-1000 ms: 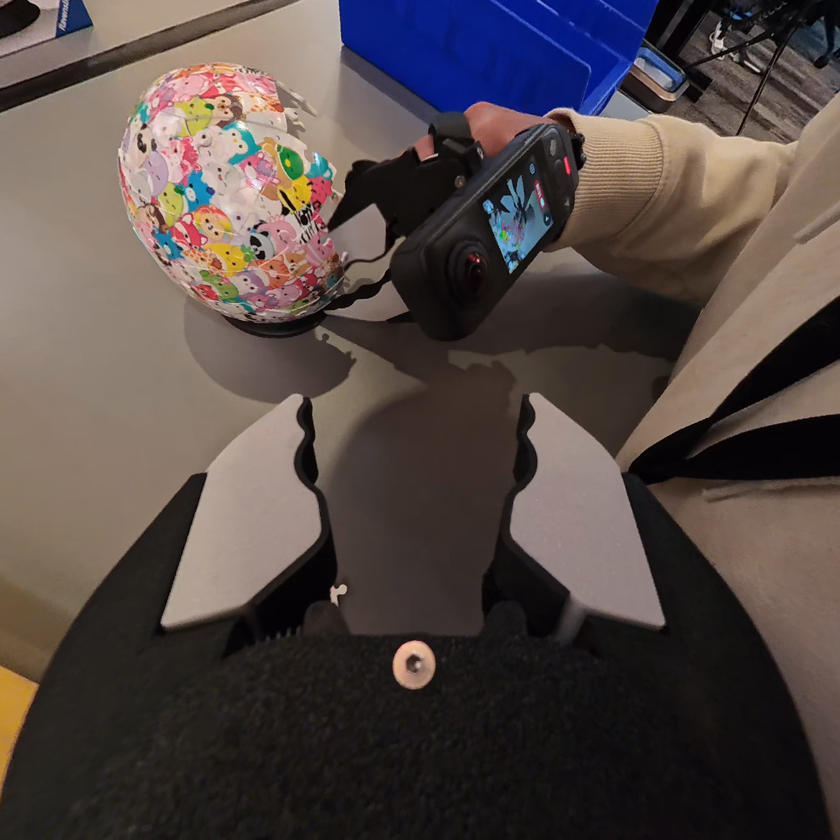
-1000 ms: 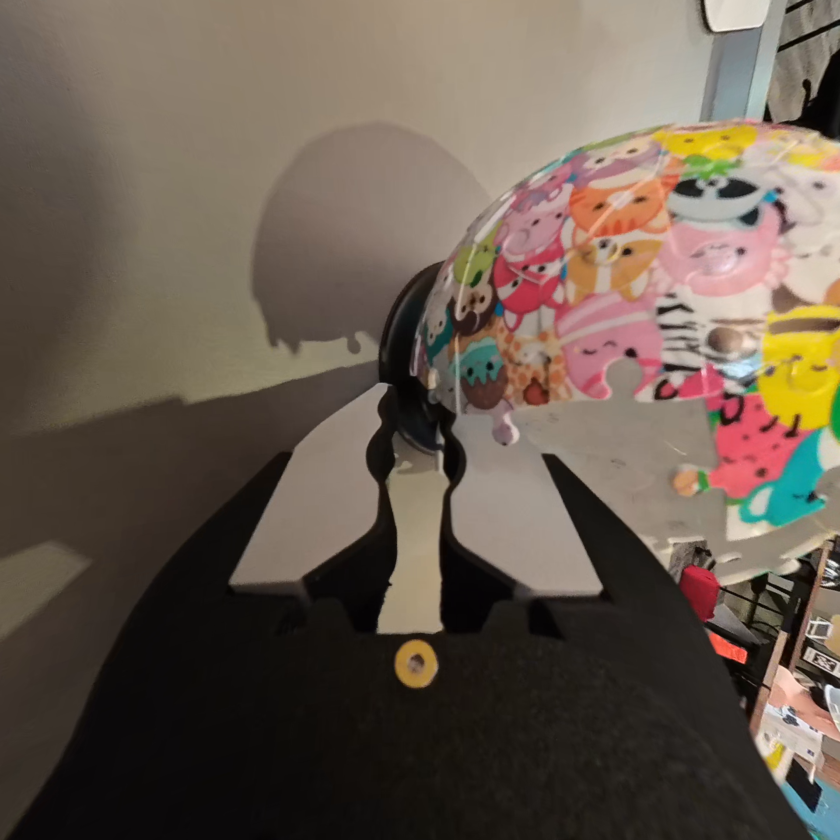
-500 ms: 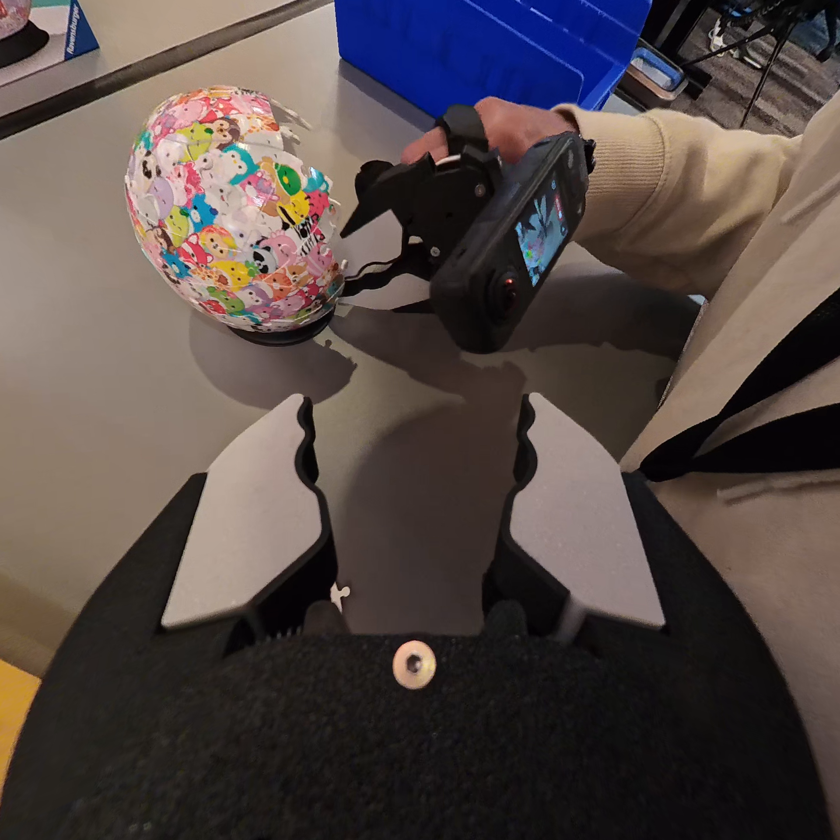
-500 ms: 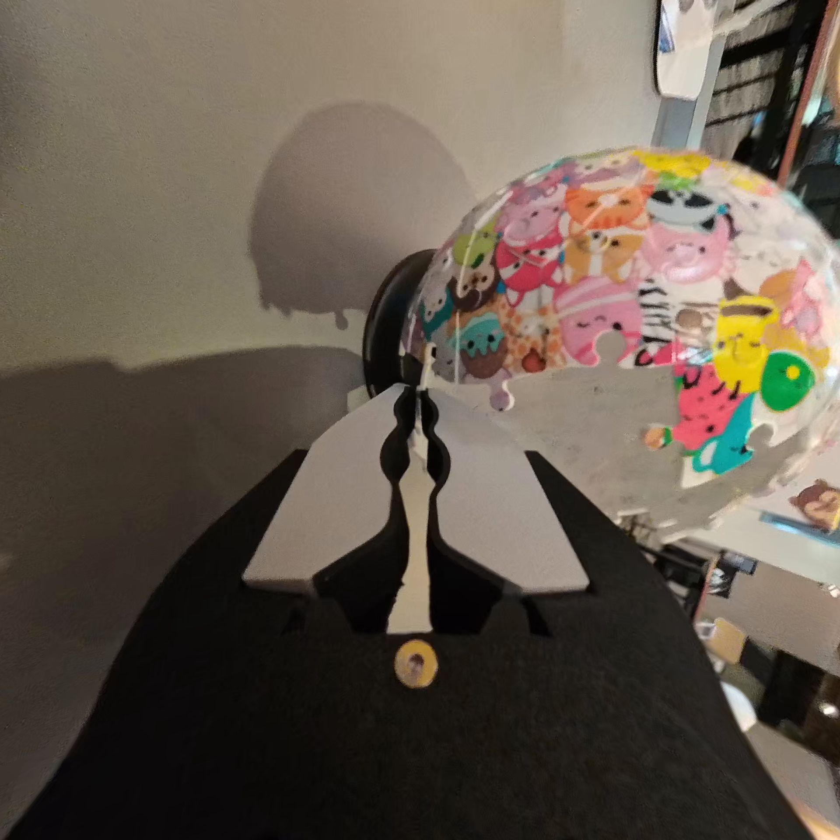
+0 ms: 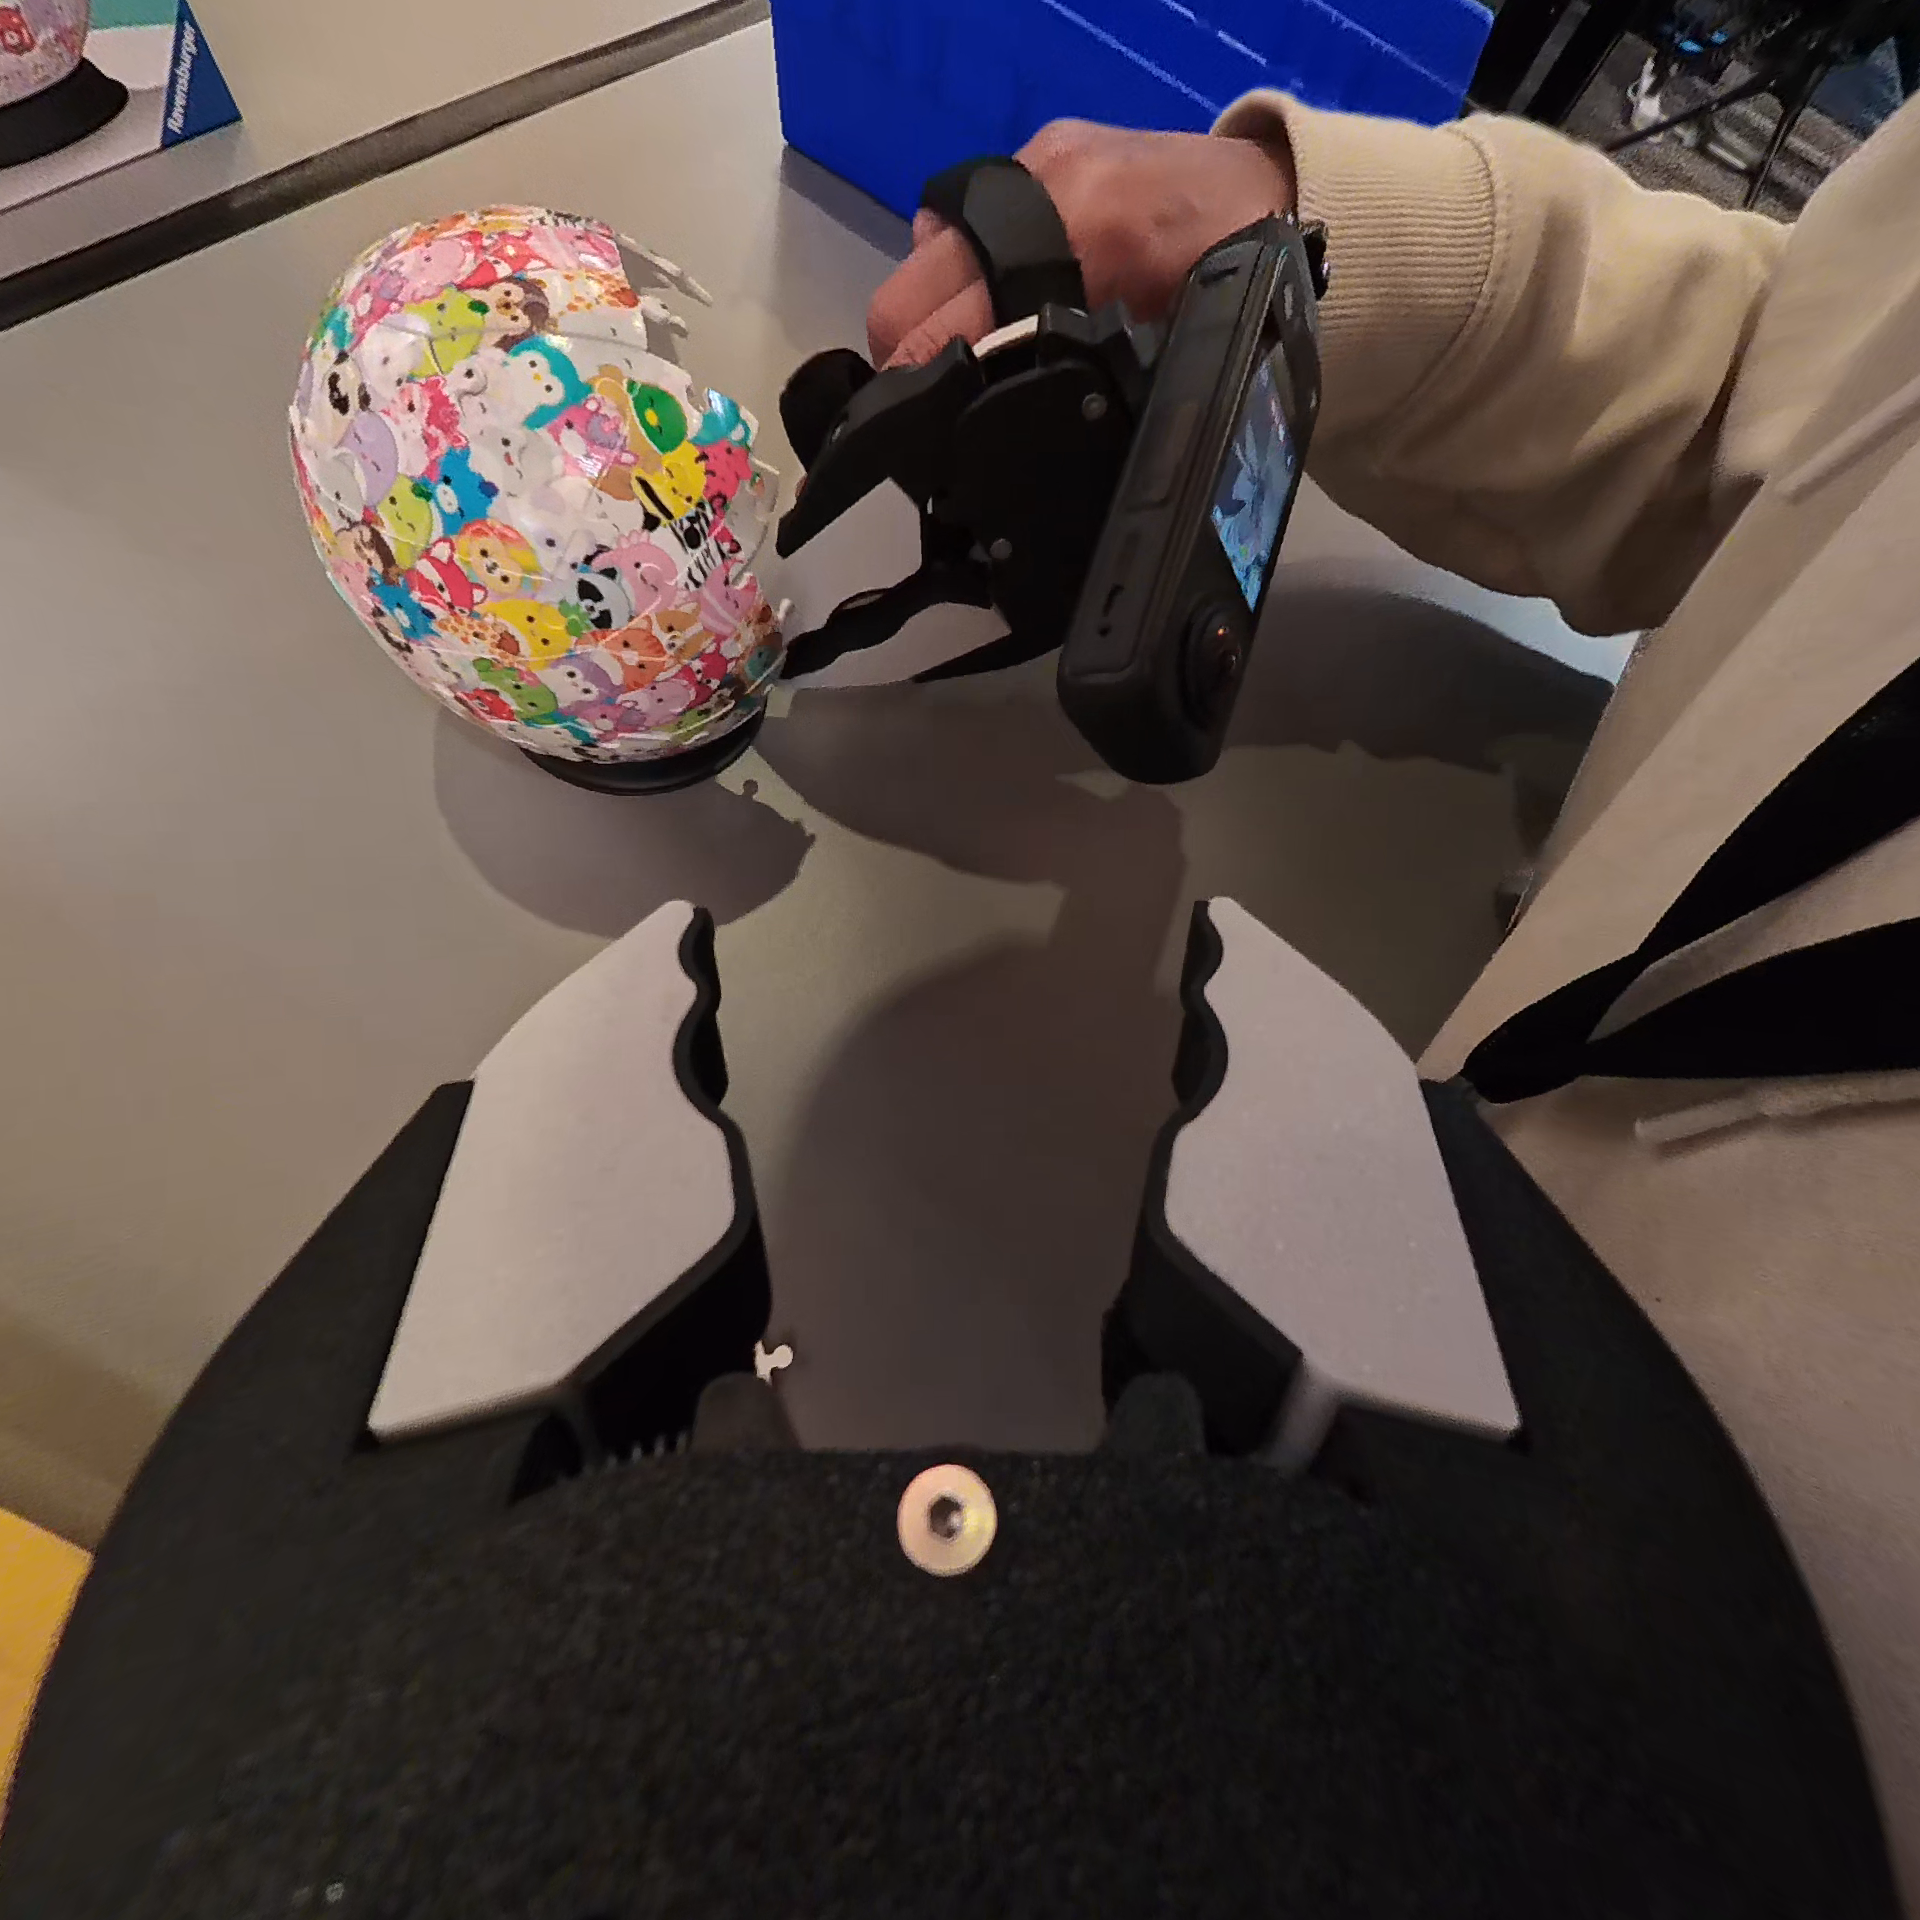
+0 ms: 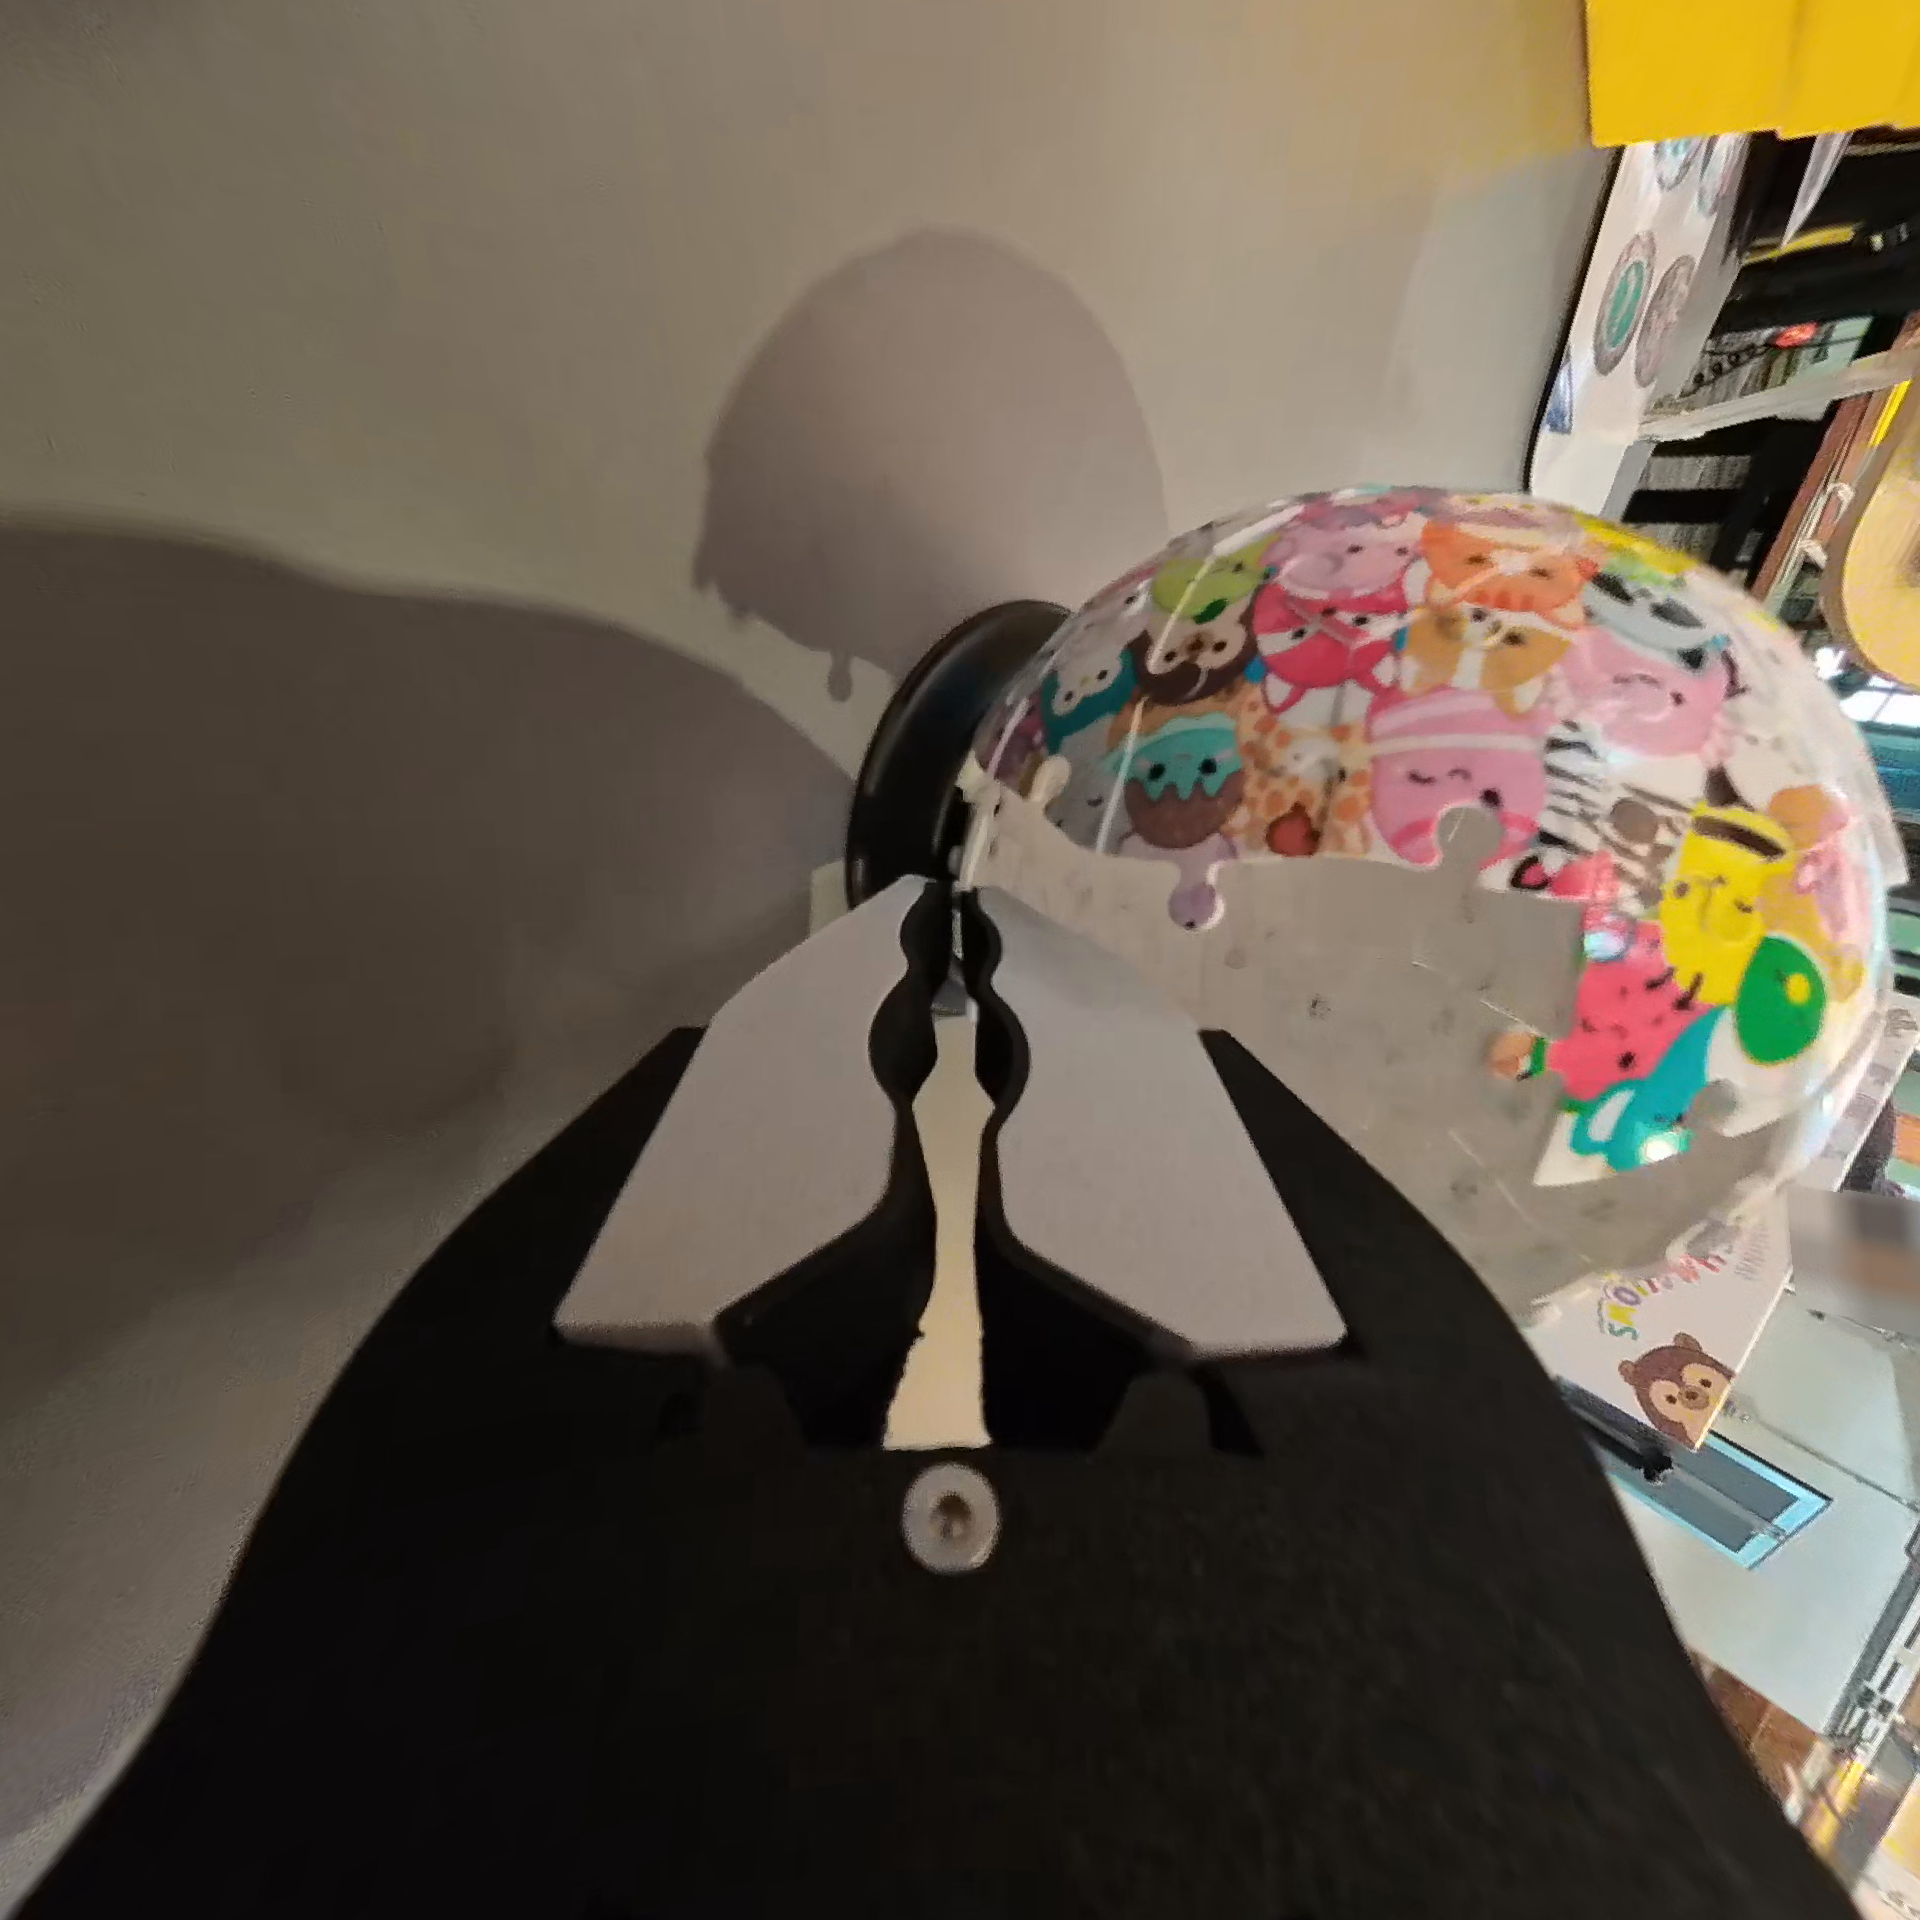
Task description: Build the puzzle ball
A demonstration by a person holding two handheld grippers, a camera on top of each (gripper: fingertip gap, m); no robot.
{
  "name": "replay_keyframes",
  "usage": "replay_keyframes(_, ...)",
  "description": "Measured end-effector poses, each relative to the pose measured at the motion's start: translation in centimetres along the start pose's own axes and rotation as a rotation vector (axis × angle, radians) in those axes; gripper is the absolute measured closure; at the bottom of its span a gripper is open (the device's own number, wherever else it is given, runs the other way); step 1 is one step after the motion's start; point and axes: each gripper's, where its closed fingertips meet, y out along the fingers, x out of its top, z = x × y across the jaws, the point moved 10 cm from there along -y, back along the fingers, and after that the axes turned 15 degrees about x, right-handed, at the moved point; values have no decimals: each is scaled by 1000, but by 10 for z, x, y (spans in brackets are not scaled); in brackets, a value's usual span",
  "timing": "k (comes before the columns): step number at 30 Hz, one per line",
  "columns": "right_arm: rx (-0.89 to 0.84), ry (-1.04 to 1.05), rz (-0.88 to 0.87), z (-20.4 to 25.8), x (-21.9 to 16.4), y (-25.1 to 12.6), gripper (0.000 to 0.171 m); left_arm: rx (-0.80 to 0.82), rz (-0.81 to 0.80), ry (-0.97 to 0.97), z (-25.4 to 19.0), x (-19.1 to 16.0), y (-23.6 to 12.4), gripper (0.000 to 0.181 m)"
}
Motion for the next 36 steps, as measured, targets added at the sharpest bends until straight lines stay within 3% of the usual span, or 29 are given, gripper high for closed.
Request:
replay_keyframes(7,0,-3,-13,5,-1,-11,169,0,-3,-9,-1,-2,0,96)
replay_keyframes(14,-30,218,-111,50,-8,-21,169,-15,-14,-24,-5,-13,7,103)
replay_keyframes(18,-12,366,-288,65,-4,-22,169,-32,-44,-44,-9,-26,12,105)
replay_keyframes(21,-21,335,-272,72,5,-17,168,-5,-66,-22,-10,-38,14,105)
replay_keyframes(23,-69,304,-251,75,9,-17,158,25,-74,2,-10,-45,13,105)
replay_keyframes(25,-77,324,-256,71,11,-23,143,46,-85,9,-11,-52,9,104)
replay_keyframes(29,-68,450,-324,42,-2,-33,136,79,-128,1,-14,-67,0,105)
replay_keyframes(34,-11,511,-256,15,-17,-7,122,104,-160,26,-20,-76,-7,105)
replay_keyframes(36,1,495,-296,13,-14,-2,131,115,-166,52,-21,-77,-10,105)
